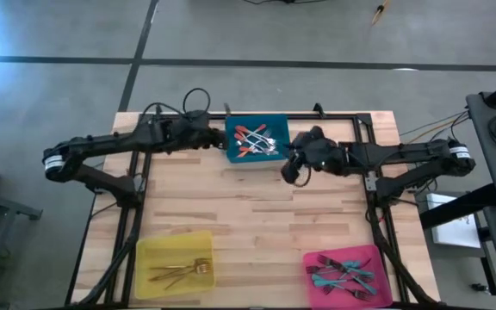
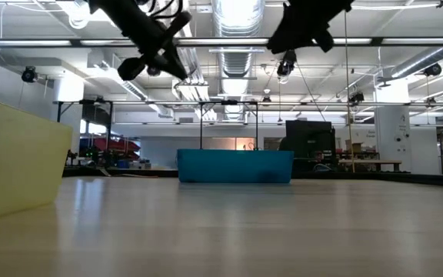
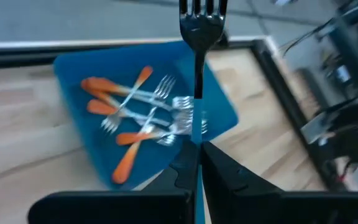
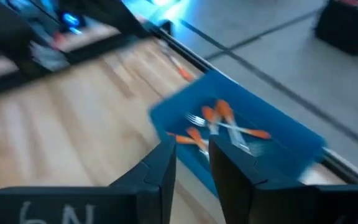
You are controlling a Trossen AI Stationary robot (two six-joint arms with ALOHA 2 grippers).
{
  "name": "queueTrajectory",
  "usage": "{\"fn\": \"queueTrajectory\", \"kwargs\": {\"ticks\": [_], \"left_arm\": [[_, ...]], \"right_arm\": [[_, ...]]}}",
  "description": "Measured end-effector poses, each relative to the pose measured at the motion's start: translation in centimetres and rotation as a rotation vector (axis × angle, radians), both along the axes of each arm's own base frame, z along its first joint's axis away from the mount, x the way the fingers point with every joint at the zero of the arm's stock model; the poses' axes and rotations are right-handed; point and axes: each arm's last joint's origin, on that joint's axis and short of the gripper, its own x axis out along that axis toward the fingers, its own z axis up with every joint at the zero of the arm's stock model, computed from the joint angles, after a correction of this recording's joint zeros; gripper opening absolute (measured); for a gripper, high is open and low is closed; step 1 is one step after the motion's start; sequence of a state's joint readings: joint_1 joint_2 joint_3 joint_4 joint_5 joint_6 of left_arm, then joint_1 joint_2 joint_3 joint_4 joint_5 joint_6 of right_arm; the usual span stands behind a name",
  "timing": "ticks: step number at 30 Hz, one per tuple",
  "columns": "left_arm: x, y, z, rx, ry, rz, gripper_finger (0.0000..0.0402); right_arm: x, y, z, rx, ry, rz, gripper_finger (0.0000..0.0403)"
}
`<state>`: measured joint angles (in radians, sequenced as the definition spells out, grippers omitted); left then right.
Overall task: Sort silverware by color (type)
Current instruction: Put the blue fork into the pink bin
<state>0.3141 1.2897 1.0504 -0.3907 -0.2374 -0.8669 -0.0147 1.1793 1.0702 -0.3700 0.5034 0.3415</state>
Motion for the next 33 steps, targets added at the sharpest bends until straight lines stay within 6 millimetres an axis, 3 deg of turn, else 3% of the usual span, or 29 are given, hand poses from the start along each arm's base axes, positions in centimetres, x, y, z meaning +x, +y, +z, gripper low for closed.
{"fn": "queueTrajectory", "kwargs": {"ticks": [4,12,23,33], "left_arm": [[1.4,-0.9,0.4,0.055,-0.091,0.017,0.0000],[4.2,-1.6,-0.2,0.106,-0.209,0.063,0.0000],[8.1,-2.9,-1.3,0.091,-0.436,-0.023,0.0000],[9.4,-3.7,1.0,0.130,-0.437,-0.089,0.0000]], "right_arm": [[0.5,-1.2,0.8,0.066,-0.112,0.058,0.0112],[0.8,-2.8,2.0,0.175,-0.328,-0.052,0.0161],[0.8,-3.5,2.3,0.215,-0.386,-0.091,0.0160],[0.9,-4.8,2.0,0.363,-0.450,-0.121,0.0159]]}}
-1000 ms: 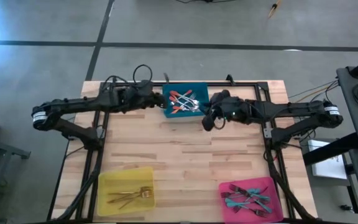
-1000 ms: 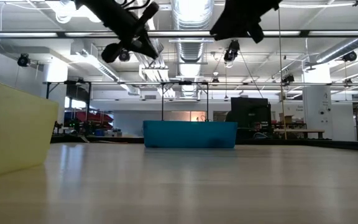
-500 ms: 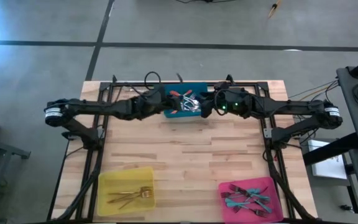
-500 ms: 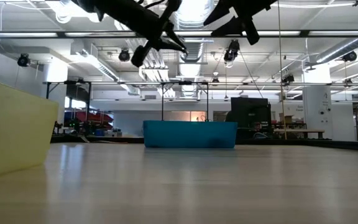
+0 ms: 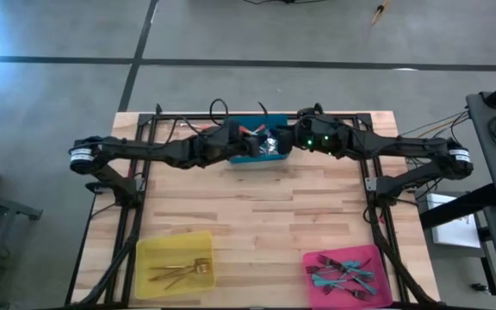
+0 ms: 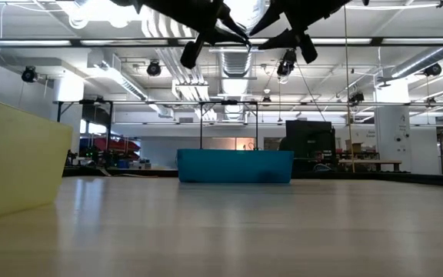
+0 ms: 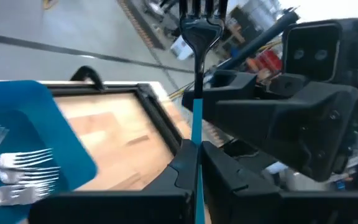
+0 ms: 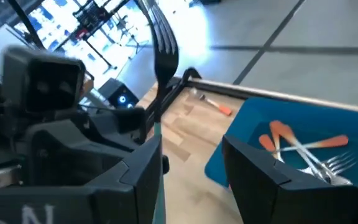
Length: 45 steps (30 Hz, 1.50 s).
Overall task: Sort silverware by color (type)
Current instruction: Put the blue fork into the pink bin
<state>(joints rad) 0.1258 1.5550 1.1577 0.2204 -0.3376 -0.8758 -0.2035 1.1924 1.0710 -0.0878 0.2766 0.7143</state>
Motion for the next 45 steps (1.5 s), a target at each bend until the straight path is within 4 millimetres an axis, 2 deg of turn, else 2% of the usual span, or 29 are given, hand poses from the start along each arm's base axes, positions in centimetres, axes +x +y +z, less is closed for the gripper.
{"fn": "queueTrajectory", "kwargs": {"ticks": [11,16,25,29,35,38,45], "left_arm": [[1.1,0.4,1.3,0.033,0.245,0.070,0.0000],[1.6,0.0,2.3,0.063,0.228,0.031,0.0000],[2.8,-0.5,2.3,0.065,0.231,-0.037,0.0000],[2.8,-0.5,2.7,0.076,0.227,-0.037,0.0000],[2.8,-0.4,2.6,0.077,0.231,-0.029,0.0001],[2.8,-0.4,2.7,0.079,0.223,-0.029,0.0001],[2.6,-0.5,2.8,0.109,0.246,-0.047,0.0001]], "right_arm": [[0.4,-0.2,-0.5,0.024,0.012,0.033,0.0150],[0.4,-0.4,-0.5,0.022,0.011,0.022,0.0150],[0.3,-1.0,-0.3,0.004,-0.004,0.005,0.0144],[0.3,-1.1,-0.3,-0.005,0.003,0.007,0.0119],[0.3,-1.0,-0.2,-0.057,0.027,0.030,0.0023],[0.3,-1.1,-0.3,-0.070,0.042,0.027,0.0011],[0.2,-0.9,-0.4,-0.089,0.063,0.077,0.0008]]}}
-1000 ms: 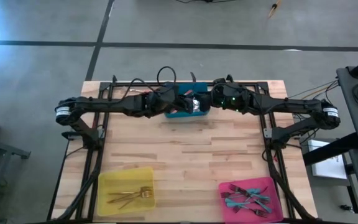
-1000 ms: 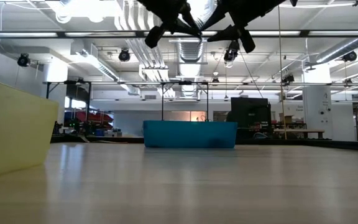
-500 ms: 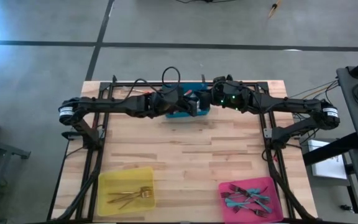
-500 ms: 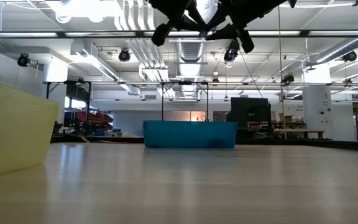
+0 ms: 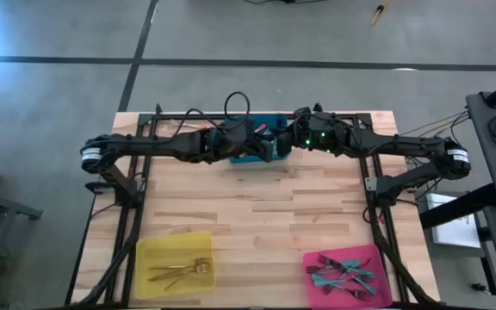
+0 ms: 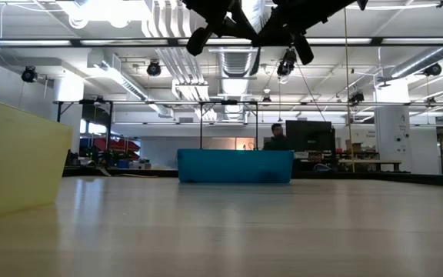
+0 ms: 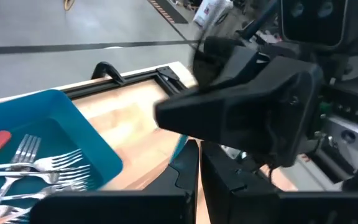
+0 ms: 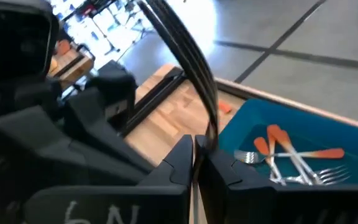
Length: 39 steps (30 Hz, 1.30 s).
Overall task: Sort silverware by color (type)
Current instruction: Put the blue fork into the pink bin
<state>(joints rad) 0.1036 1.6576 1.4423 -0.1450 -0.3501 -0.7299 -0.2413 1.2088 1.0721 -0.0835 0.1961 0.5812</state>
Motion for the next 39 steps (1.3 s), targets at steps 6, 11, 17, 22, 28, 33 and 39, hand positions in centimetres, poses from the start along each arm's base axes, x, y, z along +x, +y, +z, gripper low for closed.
{"fn": "queueTrajectory", "kwargs": {"ticks": [6,11,17,22,28,33,39], "left_arm": [[-0.9,-0.1,1.0,0.034,0.138,-0.023,0.0000],[-1.9,-0.1,2.3,0.069,0.288,-0.043,0.0000],[-3.1,-0.2,3.6,0.111,0.437,-0.081,0.0000],[-4.1,-0.1,4.3,0.137,0.539,-0.081,0.0000],[-5.0,-0.2,5.2,0.183,0.595,-0.115,0.0000],[-6.2,-0.3,5.8,0.184,0.617,-0.124,0.0000],[-7.6,-0.7,6.4,0.180,0.640,-0.132,0.0000]], "right_arm": [[-1.5,0.7,0.6,0.063,0.169,0.122,0.0008],[-4.2,1.8,2.2,0.148,0.314,0.237,0.0008],[-7.4,4.2,3.8,0.350,0.345,0.400,0.0008],[-8.7,7.9,3.7,0.510,0.392,0.538,0.0008],[-9.1,13.9,2.6,0.581,0.513,0.631,0.0008],[-9.5,19.5,0.9,0.616,0.669,0.722,0.0008],[-10.2,26.3,-2.3,0.503,0.860,0.898,0.0008]]}}
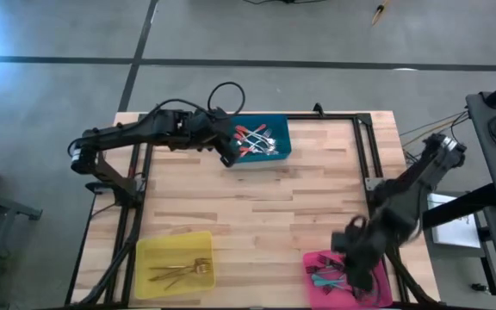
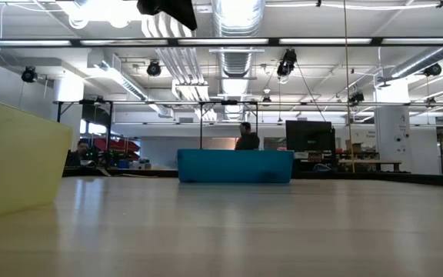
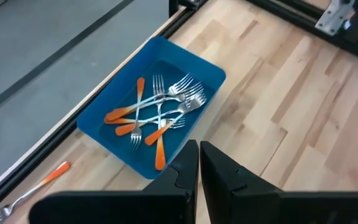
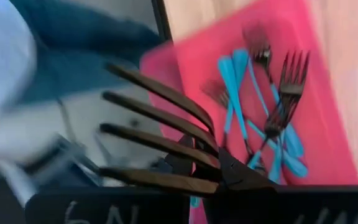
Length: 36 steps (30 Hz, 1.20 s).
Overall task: Sort silverware by color (type)
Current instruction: Put the blue fork into the pink bin, then put the orange fork into the blue bin
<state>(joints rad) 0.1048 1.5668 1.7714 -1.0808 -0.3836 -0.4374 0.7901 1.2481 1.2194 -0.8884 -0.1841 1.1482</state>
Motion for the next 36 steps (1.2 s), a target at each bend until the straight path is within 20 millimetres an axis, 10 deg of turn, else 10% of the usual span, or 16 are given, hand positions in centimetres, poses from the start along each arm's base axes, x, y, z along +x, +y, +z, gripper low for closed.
{"fn": "queueTrajectory", "kwargs": {"ticks": [14,29,36], "left_arm": [[-0.5,-0.2,1.1,-0.028,-0.075,-0.046,0.0000],[-2.3,-0.1,-0.3,0.004,0.213,-0.151,0.0000],[-3.4,3.8,-2.9,-0.034,0.445,-0.097,0.0000]], "right_arm": [[0.9,5.1,-6.4,-0.067,0.330,0.029,0.0014],[0.6,4.1,-6.1,-0.114,0.352,0.048,0.0105],[-0.3,2.0,-5.0,-0.188,0.386,0.081,0.0111]]}}
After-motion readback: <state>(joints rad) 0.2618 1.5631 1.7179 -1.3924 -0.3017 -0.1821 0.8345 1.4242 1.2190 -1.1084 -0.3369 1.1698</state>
